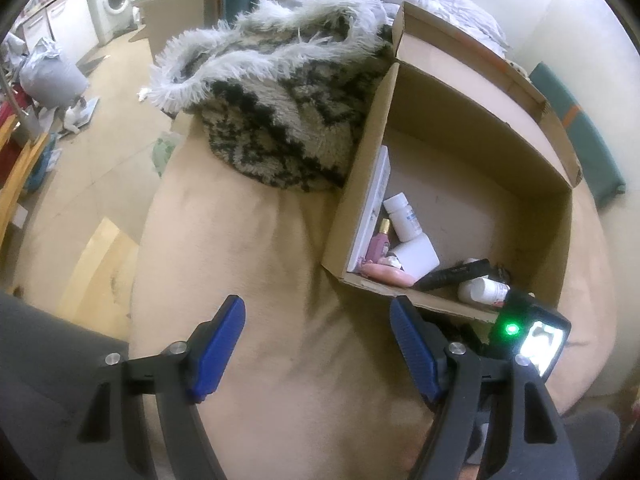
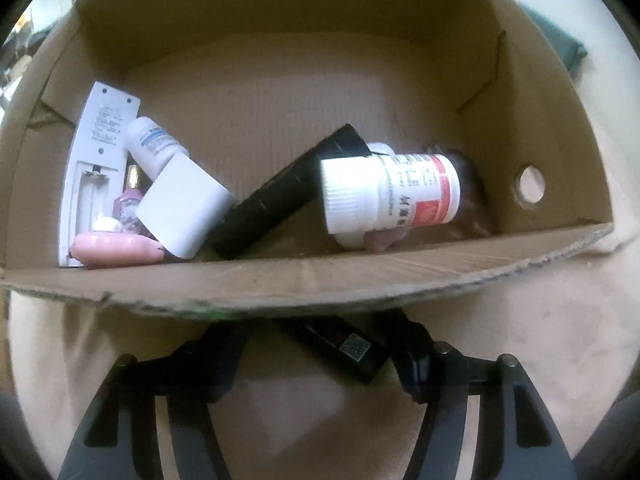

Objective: Organize rigid objects
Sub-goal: 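Grasp the black battery pack with the right gripper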

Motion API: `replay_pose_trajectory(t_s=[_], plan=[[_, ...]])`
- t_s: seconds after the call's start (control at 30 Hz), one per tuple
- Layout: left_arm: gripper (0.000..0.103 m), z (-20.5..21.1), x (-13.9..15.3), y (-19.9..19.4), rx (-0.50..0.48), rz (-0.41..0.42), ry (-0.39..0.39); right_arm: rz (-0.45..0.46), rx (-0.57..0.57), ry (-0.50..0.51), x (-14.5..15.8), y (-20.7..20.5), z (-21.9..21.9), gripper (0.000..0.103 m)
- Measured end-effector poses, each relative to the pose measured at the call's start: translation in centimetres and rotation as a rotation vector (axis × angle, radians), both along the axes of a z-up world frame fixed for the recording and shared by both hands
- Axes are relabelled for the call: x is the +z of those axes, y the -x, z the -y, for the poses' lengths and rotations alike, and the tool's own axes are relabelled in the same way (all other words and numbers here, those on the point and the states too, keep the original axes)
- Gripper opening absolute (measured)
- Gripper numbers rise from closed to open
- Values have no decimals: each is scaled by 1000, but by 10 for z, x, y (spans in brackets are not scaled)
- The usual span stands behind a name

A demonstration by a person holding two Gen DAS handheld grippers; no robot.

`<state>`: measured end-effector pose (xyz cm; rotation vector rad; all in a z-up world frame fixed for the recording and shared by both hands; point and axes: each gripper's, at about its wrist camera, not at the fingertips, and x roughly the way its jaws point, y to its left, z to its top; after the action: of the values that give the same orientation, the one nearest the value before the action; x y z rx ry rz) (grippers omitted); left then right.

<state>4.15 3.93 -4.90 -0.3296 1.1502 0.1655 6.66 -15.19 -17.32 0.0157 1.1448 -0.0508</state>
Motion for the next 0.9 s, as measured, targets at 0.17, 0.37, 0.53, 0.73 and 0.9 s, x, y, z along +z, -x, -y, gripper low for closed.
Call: replay_pose_trajectory(t_s=[0.17, 0.37, 0.53, 0.73, 0.9], plan=[[73, -3, -3, 1, 8, -9, -3, -8, 17, -53, 2, 9, 12, 67], [72, -5, -2, 0, 19, -6, 13, -50, -2, -150, 13, 44, 34, 66], [72, 1, -5, -1, -9, -12, 11, -57, 7, -214, 37, 75, 33, 66], [72, 4, -17, 0, -24, -34, 10, 14, 50, -270, 87, 98, 66, 66], [72, 25, -31, 0, -99, -34, 5, 130, 113, -311, 136, 73, 96, 66]])
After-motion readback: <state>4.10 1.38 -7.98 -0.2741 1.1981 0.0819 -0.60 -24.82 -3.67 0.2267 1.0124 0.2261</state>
